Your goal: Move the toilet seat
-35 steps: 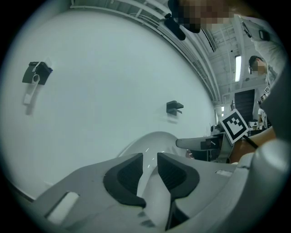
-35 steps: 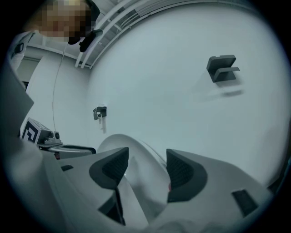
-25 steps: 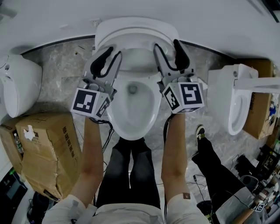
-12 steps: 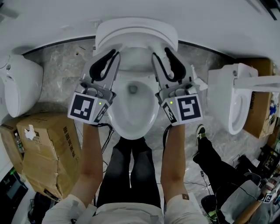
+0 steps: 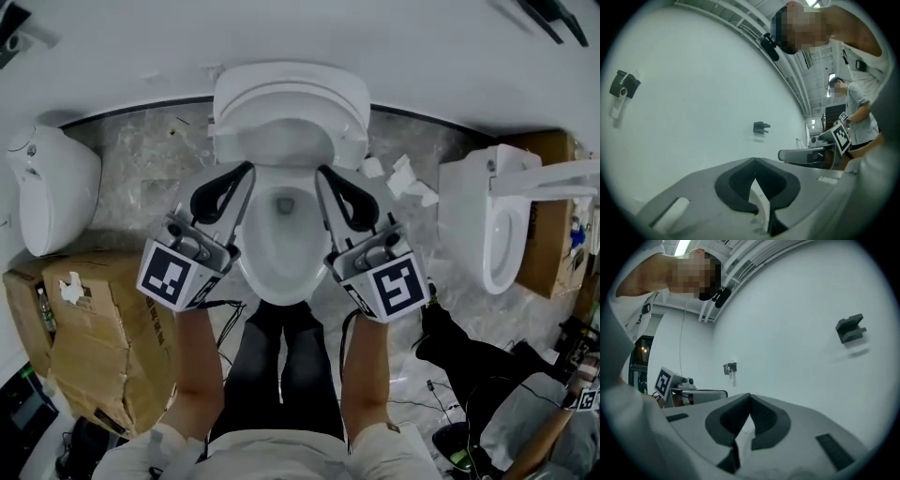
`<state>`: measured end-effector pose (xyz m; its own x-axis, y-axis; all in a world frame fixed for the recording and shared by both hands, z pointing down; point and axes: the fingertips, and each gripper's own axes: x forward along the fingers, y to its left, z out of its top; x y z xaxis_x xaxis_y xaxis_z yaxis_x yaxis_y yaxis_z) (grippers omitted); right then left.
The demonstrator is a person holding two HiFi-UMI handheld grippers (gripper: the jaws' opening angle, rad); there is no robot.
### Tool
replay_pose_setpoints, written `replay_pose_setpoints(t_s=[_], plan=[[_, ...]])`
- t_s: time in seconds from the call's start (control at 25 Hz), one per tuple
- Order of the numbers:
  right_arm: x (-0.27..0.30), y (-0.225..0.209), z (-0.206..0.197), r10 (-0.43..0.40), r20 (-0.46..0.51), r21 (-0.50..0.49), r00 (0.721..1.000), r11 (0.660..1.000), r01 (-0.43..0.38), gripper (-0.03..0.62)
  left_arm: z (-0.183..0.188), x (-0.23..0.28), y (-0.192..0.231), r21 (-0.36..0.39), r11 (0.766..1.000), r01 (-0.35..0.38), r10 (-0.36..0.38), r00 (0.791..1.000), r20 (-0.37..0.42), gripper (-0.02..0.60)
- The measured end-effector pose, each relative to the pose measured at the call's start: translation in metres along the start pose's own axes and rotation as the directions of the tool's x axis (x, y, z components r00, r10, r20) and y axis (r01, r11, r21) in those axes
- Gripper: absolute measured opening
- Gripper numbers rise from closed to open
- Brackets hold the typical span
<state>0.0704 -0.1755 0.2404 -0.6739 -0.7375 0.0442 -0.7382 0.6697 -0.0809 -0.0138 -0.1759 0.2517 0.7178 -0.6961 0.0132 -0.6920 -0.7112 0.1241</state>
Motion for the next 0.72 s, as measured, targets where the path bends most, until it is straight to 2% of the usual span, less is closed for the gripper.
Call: replay_pose_setpoints(t_s=[0.32, 0.52, 0.72], plan=[[-0.035, 0.043, 0.016, 0.019, 0.022, 0.014, 1.0, 1.0, -0.019, 0.0, 0.028, -0.031, -0.039, 0.012, 0.999, 0.045, -0.045, 0.998, 0.051, 0.002], [-0.052, 0.063, 0.007, 0.034, -0.02, 0.029, 0.999, 0.999, -0.034, 0.0, 0.018, -0.045, -0.053, -0.005, 0.999, 0.038, -0.037, 0.999, 0.033, 0.002], [-0.062, 0.074, 0.008, 0.039, -0.023, 0.019, 0.999, 0.999, -0.039, 0.0, 0.016, -0.057, -0.064, -0.001, 0.999, 0.037, -0.037, 0.999, 0.028, 0.002]])
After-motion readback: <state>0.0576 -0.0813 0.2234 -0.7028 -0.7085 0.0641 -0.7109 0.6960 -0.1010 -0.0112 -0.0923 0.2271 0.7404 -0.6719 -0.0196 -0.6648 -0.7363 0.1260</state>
